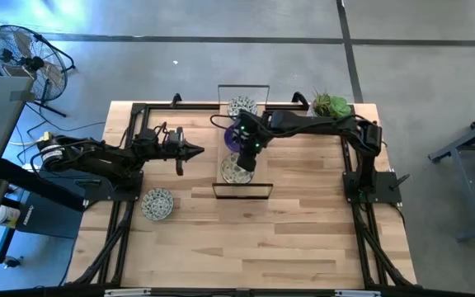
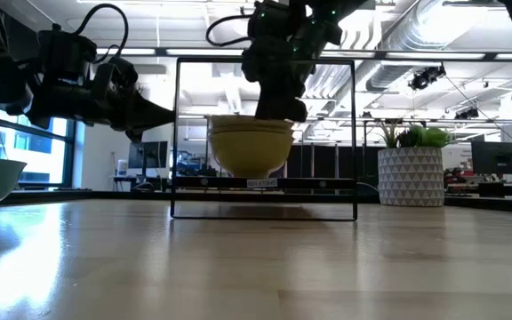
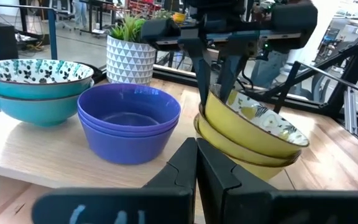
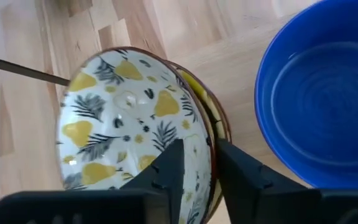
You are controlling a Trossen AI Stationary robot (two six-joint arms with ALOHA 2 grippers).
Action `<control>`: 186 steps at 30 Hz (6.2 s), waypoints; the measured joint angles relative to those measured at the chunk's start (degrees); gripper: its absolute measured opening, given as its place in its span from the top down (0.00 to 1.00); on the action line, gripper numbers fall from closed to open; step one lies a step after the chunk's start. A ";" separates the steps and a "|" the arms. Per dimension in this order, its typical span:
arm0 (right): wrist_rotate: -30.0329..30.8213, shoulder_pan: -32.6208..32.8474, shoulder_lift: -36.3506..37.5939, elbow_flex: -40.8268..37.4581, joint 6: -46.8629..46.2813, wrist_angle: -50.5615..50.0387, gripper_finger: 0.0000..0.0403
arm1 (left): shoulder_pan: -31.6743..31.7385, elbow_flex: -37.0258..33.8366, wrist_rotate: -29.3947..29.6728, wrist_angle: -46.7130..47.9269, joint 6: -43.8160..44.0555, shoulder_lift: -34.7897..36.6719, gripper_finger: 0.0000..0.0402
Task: Pick & Place Mini bowls
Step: Stack the yellow patterned bowl on top of the stacked yellow patterned bowl on the shelf, then stack the blue patterned bowl on top of the stacked blue patterned bowl on the shelf
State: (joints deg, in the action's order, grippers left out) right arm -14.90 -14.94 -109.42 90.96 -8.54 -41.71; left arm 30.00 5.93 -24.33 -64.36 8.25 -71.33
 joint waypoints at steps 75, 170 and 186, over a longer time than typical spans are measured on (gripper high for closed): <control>4.08 -0.66 50.23 -64.94 13.60 64.65 1.00 | 0.00 0.88 -4.69 6.51 1.00 7.26 1.00; 3.98 -0.66 60.69 -84.08 11.82 81.70 1.00 | 7.22 41.31 17.66 105.02 6.06 0.12 0.99; 3.98 -0.66 60.69 -84.08 11.55 81.87 1.00 | 26.05 41.33 8.36 83.91 5.05 -14.08 0.99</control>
State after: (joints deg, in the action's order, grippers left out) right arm -10.92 -15.59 -48.73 6.87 3.02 40.16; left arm 56.05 47.27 -15.97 19.55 13.31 -85.41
